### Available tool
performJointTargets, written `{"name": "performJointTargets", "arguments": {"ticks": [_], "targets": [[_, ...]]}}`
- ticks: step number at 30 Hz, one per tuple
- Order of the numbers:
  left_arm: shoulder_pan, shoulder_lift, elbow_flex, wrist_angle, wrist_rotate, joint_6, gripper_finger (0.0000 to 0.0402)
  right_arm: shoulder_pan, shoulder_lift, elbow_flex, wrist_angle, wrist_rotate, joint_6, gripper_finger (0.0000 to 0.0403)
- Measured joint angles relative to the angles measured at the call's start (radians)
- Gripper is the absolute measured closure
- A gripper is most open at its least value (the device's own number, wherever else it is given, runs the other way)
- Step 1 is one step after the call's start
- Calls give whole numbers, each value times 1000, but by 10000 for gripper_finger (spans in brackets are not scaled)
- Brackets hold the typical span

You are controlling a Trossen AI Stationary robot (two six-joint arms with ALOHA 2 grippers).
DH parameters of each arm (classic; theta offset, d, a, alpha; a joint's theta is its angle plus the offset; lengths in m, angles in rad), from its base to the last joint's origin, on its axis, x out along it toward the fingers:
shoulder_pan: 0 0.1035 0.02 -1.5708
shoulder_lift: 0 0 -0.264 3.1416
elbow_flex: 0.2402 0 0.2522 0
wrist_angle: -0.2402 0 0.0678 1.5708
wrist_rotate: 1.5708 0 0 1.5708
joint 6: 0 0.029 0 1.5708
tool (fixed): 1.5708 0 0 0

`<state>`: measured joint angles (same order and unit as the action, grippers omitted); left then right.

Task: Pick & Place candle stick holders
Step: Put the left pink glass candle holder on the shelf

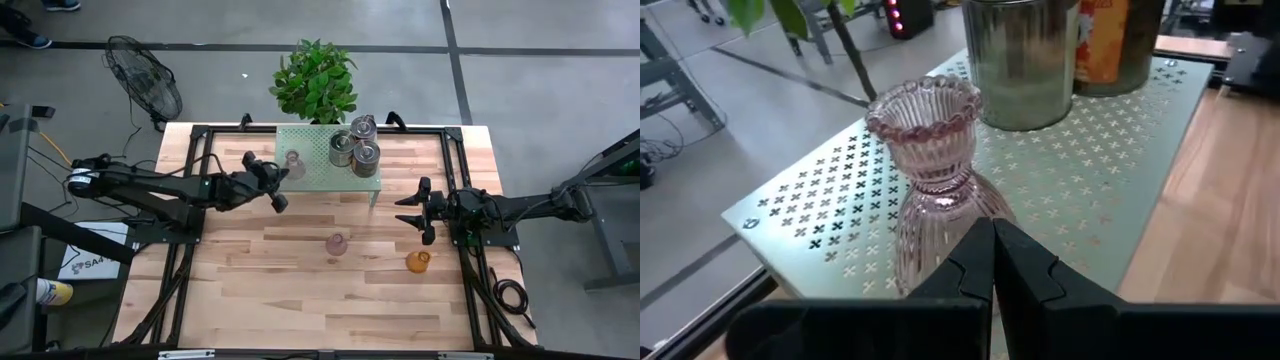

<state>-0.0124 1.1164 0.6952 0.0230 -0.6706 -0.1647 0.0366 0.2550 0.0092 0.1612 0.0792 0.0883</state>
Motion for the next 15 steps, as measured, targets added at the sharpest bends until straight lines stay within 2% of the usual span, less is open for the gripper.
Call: {"name": "performJointTargets", "arguments": {"ticks": [9, 15], "targets": [[0, 1, -68, 67, -55, -82, 401, 0, 0, 0, 0, 0, 0, 217], [0, 1, -91, 125, -69, -78, 401, 0, 0, 0, 0, 0, 0, 217]]}}
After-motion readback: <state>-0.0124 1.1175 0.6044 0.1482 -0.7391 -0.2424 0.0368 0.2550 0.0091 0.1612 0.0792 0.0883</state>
